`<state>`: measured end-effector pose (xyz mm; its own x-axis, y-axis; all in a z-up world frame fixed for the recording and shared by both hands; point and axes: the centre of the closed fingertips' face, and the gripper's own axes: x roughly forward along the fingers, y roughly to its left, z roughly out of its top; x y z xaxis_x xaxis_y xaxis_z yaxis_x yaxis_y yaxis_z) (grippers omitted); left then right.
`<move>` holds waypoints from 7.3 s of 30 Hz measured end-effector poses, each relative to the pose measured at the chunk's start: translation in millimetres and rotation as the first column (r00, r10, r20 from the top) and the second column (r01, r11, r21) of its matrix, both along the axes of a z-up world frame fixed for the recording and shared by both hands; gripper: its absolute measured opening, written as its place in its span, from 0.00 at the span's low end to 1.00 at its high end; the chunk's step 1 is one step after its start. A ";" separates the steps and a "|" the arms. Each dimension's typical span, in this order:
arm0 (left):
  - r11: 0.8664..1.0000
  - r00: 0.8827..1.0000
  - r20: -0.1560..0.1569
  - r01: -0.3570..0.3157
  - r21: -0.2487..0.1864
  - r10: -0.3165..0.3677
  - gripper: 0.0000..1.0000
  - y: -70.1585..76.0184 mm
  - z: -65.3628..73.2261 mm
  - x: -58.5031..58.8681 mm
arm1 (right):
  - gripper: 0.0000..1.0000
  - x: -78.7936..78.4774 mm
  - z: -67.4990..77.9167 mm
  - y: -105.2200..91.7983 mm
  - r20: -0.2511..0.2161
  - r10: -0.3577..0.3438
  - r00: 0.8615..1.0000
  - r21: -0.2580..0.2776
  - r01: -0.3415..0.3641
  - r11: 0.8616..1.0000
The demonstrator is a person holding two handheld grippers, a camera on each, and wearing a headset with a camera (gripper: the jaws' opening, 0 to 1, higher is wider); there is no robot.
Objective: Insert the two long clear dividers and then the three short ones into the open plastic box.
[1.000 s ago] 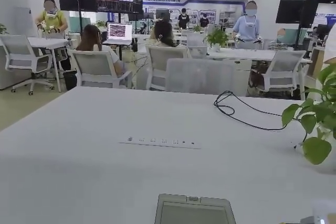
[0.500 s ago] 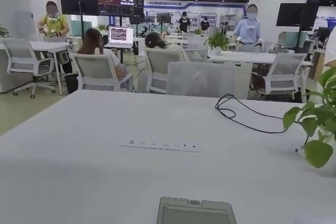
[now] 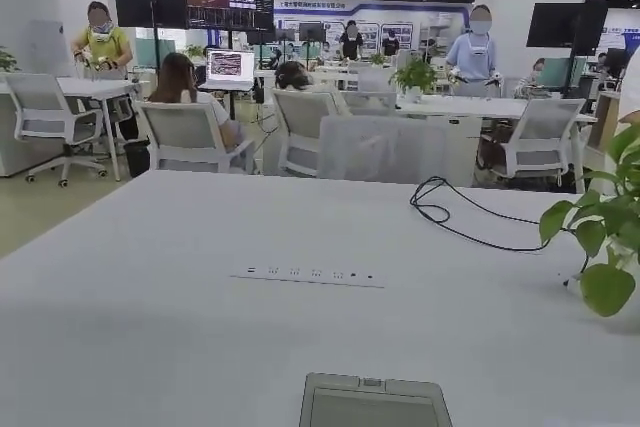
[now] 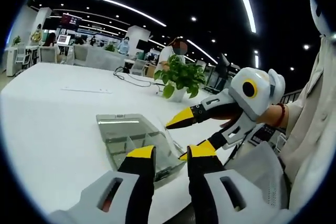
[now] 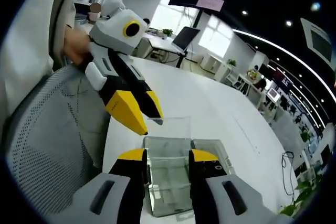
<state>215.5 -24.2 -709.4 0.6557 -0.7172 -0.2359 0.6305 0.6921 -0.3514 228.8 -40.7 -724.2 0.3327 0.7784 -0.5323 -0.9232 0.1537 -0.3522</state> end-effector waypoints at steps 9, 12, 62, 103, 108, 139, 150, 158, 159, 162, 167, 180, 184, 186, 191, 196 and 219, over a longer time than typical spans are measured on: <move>0.999 0.999 -0.044 -0.018 -0.047 0.016 0.00 -0.1 1.5 -0.7 | 0.32 -3.0 1.5 6.1 -0.007 0.004 1.000 0.021 -0.004 1.000; 0.997 0.997 -0.073 -0.039 -0.071 0.034 0.00 1.8 1.6 0.3 | 0.32 -2.7 1.5 6.9 -0.009 0.000 1.000 0.025 0.000 1.000; 0.897 0.956 0.044 0.256 0.360 -0.290 0.00 13.0 -20.3 -1.2 | 0.32 -12.3 10.1 0.8 -0.238 0.049 0.970 0.137 -0.017 0.990; 0.684 0.730 0.060 0.604 0.410 -0.680 0.00 -18.5 -20.2 -53.4 | 0.05 -66.1 -15.7 -0.9 -0.361 0.297 0.884 0.109 -0.277 0.955; 0.689 0.735 0.065 0.596 0.414 -0.675 0.00 -16.5 -20.4 -50.8 | 0.03 -65.2 -15.3 1.0 -0.365 0.289 0.885 0.112 -0.266 0.957; 0.840 0.872 0.099 0.424 0.338 -0.480 0.32 3.7 -19.3 -10.9 | 0.02 -3.0 1.0 0.1 -0.274 0.067 0.960 0.094 -0.043 0.995; 0.868 0.903 0.100 0.364 0.337 -0.417 0.48 15.4 -25.5 5.7 | 0.02 22.8 -10.7 -1.0 -0.253 0.010 0.967 0.033 -0.002 0.999; 0.880 0.912 0.093 0.353 0.317 -0.399 0.55 17.7 -29.3 10.0 | 0.02 34.7 -22.8 0.6 -0.277 -0.022 0.961 -0.010 0.019 1.000; 0.881 0.913 0.093 0.351 0.316 -0.397 0.55 17.9 -29.6 10.5 | 0.02 35.4 -23.6 1.1 -0.280 -0.022 0.960 -0.012 0.020 1.000; 0.884 0.916 0.092 0.345 0.314 -0.391 0.57 19.7 -30.7 13.5 | 0.02 37.9 -26.7 3.0 -0.286 -0.030 0.958 -0.018 0.026 0.999; 0.890 0.919 0.098 0.336 0.308 -0.381 0.62 21.0 -30.5 17.4 | 0.02 42.0 -31.8 5.8 -0.291 -0.035 0.956 -0.026 0.029 0.999; 0.893 0.924 0.087 0.330 0.306 -0.372 0.66 24.8 -35.6 20.9 | 0.02 42.8 -41.2 5.9 -0.322 -0.047 0.946 -0.058 0.030 0.998; 0.892 0.924 0.085 0.330 0.309 -0.372 0.66 25.4 -36.7 20.7 | 0.02 43.7 -41.5 7.8 -0.329 -0.049 0.943 -0.062 0.030 0.998; 0.892 0.924 0.082 0.332 0.309 -0.372 0.66 25.8 -37.4 20.5 | 0.02 43.8 -42.4 8.2 -0.333 -0.051 0.942 -0.074 0.027 0.997; 0.892 0.925 0.080 0.332 0.307 -0.372 0.66 26.1 -38.0 20.8 | 0.02 46.0 -42.0 11.2 -0.355 -0.066 0.932 -0.110 0.028 0.994; 0.891 0.926 0.079 0.329 0.313 -0.369 0.67 27.3 -38.4 21.9 | 0.02 45.4 -42.6 13.6 -0.354 -0.061 0.933 -0.167 0.001 0.986; 0.901 0.934 0.094 0.301 0.314 -0.345 0.71 36.7 -34.1 31.7 | 0.02 44.8 -47.5 33.7 -0.354 0.009 0.935 -0.287 -0.118 0.951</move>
